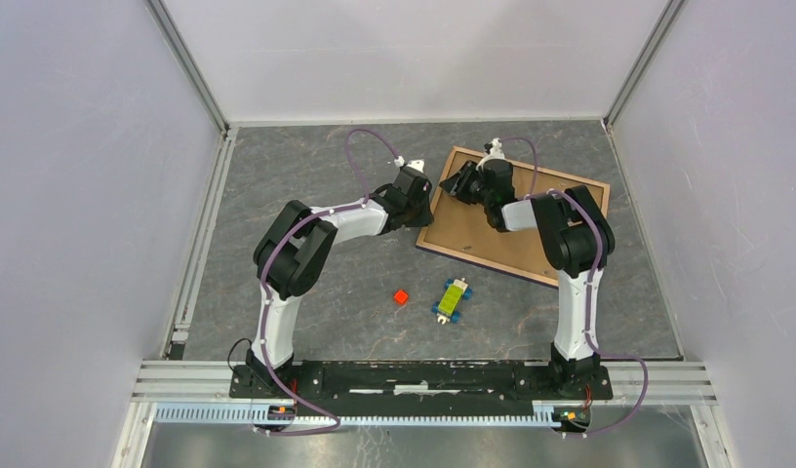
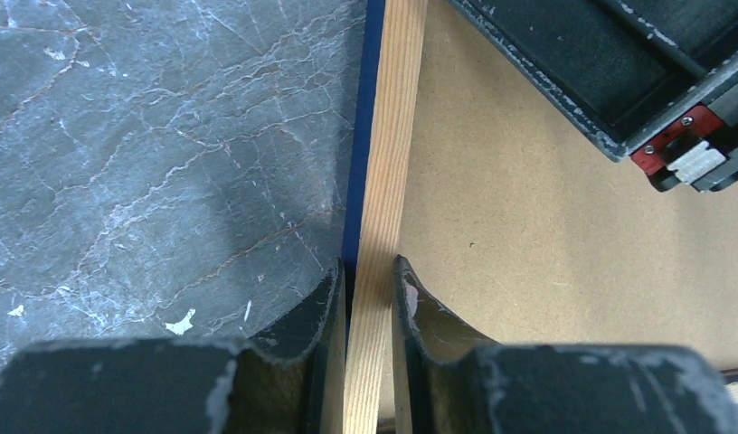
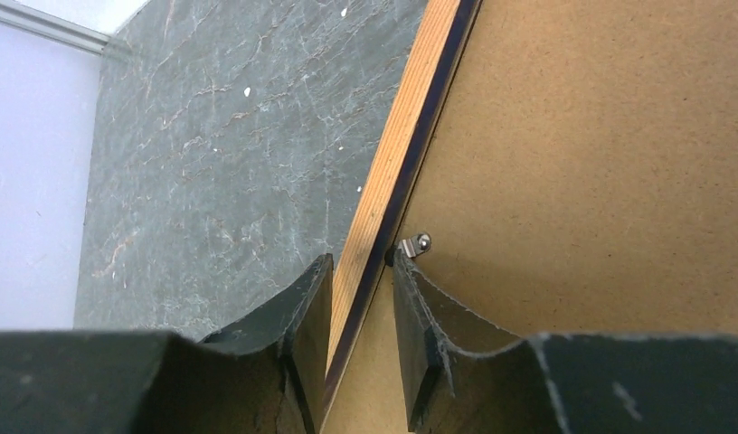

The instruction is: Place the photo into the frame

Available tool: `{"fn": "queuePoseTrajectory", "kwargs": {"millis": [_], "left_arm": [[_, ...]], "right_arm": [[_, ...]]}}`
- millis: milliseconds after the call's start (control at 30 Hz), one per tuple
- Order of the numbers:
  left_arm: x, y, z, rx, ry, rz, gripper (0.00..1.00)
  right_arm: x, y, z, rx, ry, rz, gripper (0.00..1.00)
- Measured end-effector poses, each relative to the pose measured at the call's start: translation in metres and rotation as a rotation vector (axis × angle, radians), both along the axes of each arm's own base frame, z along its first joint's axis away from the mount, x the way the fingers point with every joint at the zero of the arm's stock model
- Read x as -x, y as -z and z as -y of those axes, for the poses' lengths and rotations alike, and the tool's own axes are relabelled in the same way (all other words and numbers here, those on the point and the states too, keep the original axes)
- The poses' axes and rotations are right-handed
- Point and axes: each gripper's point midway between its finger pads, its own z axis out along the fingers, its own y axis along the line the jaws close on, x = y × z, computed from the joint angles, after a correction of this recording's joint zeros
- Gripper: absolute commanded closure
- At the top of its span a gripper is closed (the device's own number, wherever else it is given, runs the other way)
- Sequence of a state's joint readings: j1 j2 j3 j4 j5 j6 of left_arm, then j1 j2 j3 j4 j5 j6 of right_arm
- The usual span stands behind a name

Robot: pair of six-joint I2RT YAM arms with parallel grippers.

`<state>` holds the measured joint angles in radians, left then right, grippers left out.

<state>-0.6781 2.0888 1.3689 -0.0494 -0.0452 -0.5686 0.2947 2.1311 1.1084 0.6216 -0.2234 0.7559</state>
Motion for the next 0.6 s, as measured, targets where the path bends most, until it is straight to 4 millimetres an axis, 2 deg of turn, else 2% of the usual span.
{"fn": "queuePoseTrajectory", "kwargs": {"millis": [367, 600], "left_arm": [[-0.001, 0.0, -0.001, -0.002, -0.003, 0.002, 0.98], [-0.003, 0.0, -0.003, -0.002, -0.011, 0.003, 0.98]], "right_arm": [[-0.009, 0.0, -0.011, -0.118, 0.058, -0.026, 0.6], [-0.015, -0.002, -0.017, -0.119, 0.065, -0.031, 0.56]]}}
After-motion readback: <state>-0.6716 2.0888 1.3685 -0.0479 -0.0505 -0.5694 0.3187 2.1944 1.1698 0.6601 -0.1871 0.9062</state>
